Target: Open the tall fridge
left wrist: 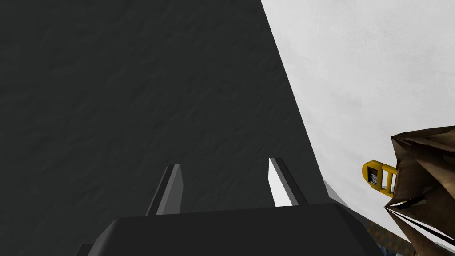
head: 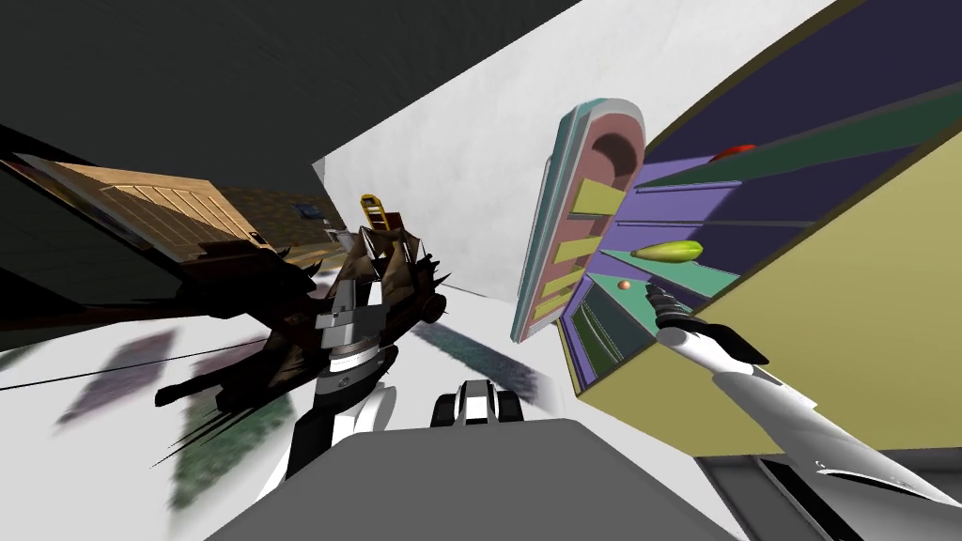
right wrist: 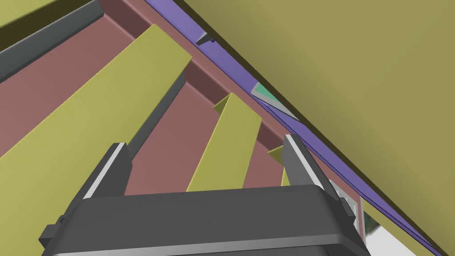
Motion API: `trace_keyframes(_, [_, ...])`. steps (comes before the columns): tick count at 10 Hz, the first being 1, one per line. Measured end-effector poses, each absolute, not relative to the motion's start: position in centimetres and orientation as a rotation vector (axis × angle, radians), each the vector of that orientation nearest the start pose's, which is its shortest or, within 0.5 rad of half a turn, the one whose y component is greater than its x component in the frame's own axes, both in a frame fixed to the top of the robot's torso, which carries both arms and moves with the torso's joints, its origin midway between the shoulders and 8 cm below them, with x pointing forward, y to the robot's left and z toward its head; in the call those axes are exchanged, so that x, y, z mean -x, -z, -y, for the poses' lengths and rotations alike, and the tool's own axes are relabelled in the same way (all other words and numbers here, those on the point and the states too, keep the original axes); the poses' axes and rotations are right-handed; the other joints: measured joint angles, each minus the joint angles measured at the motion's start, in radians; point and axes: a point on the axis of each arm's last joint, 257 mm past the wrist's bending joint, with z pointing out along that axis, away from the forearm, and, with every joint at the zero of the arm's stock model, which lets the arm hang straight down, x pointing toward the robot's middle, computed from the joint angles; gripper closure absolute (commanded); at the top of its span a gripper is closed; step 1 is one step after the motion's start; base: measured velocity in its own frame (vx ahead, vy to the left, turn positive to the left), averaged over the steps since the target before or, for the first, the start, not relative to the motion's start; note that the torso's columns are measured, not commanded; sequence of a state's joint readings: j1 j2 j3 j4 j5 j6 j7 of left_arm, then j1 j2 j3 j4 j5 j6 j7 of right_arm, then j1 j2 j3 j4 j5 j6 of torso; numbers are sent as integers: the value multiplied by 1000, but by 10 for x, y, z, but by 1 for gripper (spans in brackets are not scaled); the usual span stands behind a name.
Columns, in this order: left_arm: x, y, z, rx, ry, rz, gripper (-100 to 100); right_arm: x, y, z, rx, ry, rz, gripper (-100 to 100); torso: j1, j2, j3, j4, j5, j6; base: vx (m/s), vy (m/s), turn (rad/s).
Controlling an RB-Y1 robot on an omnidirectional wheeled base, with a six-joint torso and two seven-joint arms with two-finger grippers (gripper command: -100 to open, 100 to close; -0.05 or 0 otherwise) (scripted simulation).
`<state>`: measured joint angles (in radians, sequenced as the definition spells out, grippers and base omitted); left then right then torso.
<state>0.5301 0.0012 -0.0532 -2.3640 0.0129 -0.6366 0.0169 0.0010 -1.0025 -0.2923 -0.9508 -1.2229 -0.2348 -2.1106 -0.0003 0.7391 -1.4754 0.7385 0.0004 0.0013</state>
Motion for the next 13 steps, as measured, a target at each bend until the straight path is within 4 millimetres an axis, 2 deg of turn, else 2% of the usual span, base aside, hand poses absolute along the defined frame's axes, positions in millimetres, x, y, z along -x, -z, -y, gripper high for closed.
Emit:
trace_keyframes(2, [-300,-74,-260,521,1409,-463,0,-397,76,808,1447,2290,-1456,-100,-1,-1,-1,0,0,1,-9,32,144])
trace_keyframes(5, [-300,-74,-260,521,1409,-463,0,-373,45,845,1374,2320,-1540,-100,3,1,0,0,1,-1,-39,75,158])
trace_keyframes(9, [-300,-74,-260,521,1409,-463,0,-344,12,881,1267,2341,-1622,-100,0,-1,-1,-1,-1,-1,-25,42,99])
trace_keyframes(11, [-300,-74,-260,521,1408,-463,0,-339,9,883,1250,2338,-1633,-100,-2,-2,-1,-1,-1,-1,-5,26,103])
trace_keyframes(13, [-300,-74,-260,521,1409,-463,0,-326,-4,896,1204,2338,-1674,-100,2,-1,0,0,0,-1,-31,65,219])
